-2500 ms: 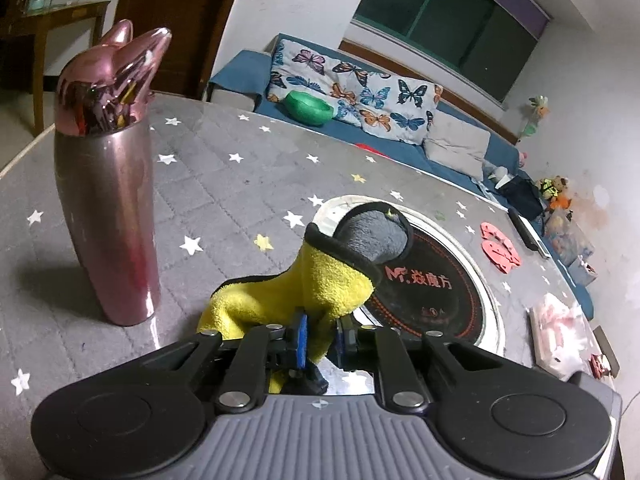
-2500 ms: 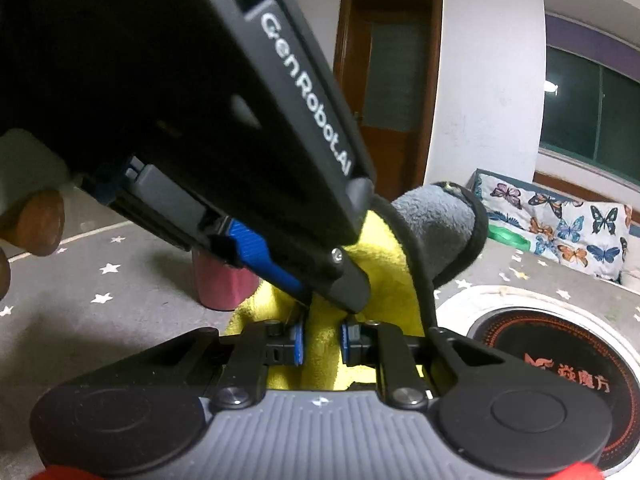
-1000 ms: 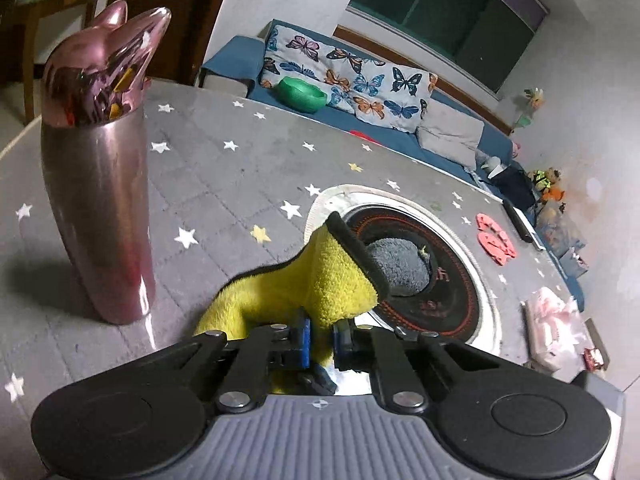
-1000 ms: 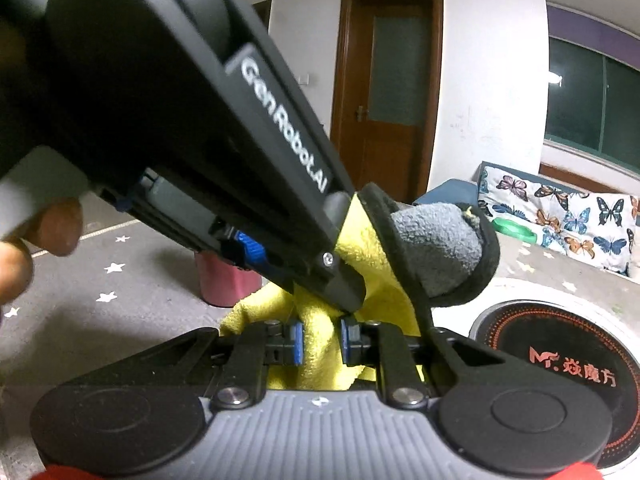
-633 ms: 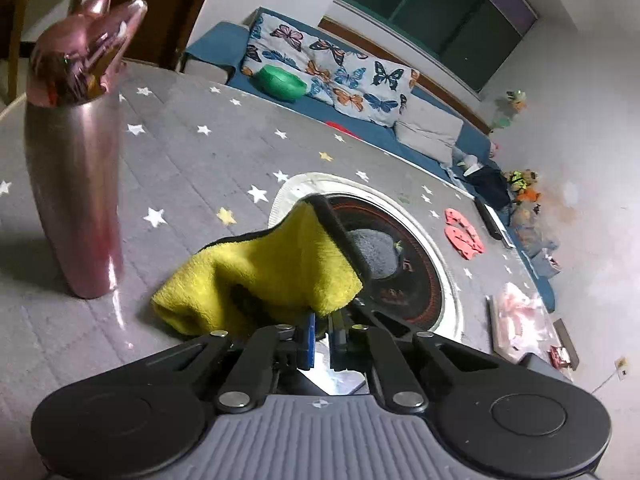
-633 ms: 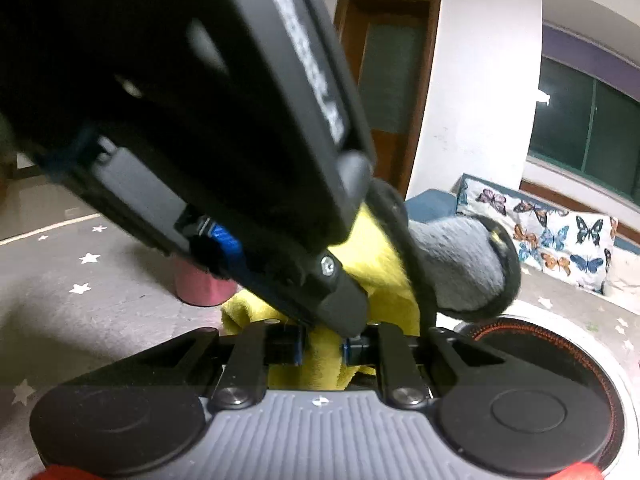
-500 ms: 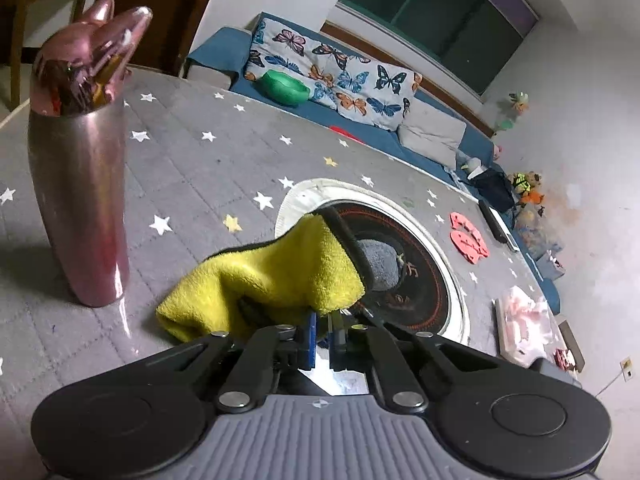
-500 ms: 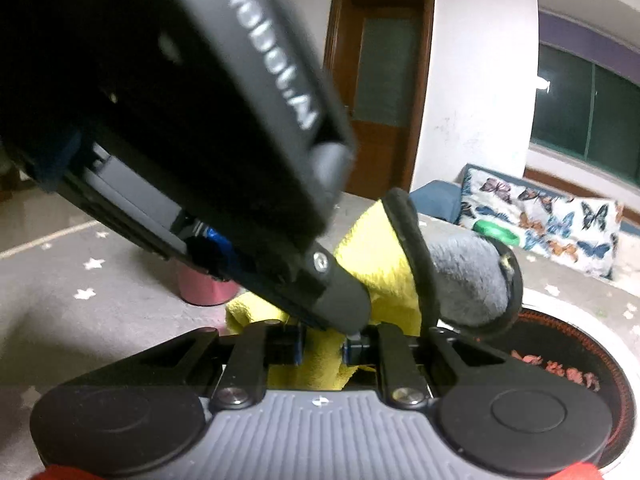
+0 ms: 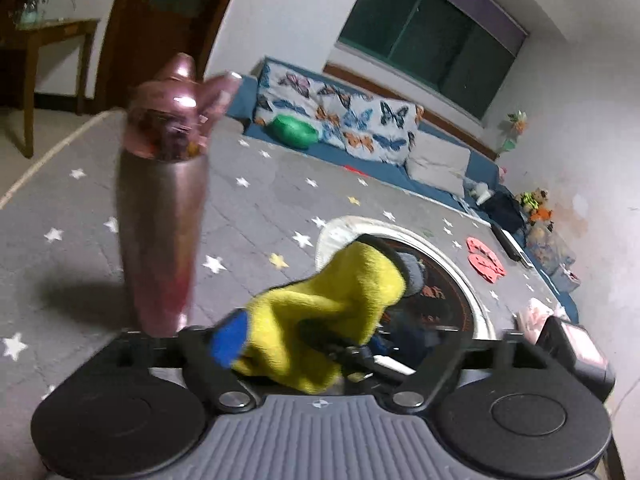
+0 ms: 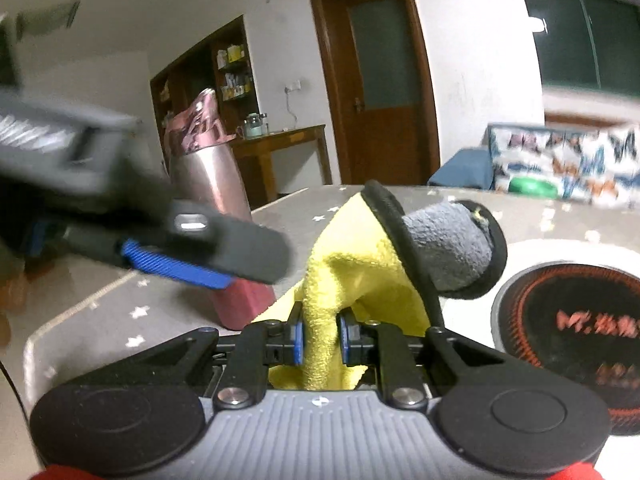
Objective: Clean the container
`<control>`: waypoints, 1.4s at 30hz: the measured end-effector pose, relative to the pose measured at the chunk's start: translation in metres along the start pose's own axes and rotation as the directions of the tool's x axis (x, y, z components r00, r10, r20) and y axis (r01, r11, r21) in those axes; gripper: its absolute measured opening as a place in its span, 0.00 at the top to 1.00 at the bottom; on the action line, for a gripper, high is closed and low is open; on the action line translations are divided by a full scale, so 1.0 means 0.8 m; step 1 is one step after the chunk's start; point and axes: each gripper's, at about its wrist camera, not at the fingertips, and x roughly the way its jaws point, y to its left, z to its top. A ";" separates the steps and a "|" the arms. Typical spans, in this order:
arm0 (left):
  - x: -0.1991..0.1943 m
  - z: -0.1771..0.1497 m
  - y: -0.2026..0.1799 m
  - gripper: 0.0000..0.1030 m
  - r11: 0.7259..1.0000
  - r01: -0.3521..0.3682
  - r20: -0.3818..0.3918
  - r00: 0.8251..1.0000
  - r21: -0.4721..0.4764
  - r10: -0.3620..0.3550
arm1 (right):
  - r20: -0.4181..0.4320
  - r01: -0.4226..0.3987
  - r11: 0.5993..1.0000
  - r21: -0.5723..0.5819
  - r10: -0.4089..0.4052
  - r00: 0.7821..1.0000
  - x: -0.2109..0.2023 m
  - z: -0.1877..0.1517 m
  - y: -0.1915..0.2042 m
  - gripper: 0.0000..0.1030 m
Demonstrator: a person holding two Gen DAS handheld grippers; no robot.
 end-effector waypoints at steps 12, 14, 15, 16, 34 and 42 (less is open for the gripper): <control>-0.019 -0.030 0.056 0.00 0.996 -0.083 0.016 0.996 -0.026 0.083 | -0.027 -0.120 0.972 0.202 0.128 0.991 -0.003 0.000 -0.044 0.85; -0.020 -0.034 0.065 0.00 0.993 -0.112 0.014 0.994 -0.029 0.113 | -0.031 -0.134 0.961 0.242 0.146 0.989 -0.002 -0.006 -0.055 0.85; -0.021 -0.035 0.069 0.00 0.991 -0.128 0.015 0.992 -0.032 0.128 | -0.031 -0.142 0.955 0.261 0.155 0.987 -0.001 -0.009 -0.060 0.85; -0.021 -0.036 0.073 0.00 0.989 -0.146 0.017 0.989 -0.035 0.147 | -0.030 -0.149 0.949 0.279 0.164 0.986 0.001 -0.012 -0.065 0.85; 0.005 -0.065 0.055 0.01 0.996 -0.073 -0.023 0.997 0.049 0.074 | -0.012 -0.193 0.867 0.458 0.224 0.975 0.011 -0.042 -0.106 0.84; 0.045 -0.062 0.021 0.01 0.998 -0.036 -0.049 0.998 0.042 0.038 | 0.041 -0.306 0.657 0.688 0.387 0.921 0.026 -0.065 -0.147 0.84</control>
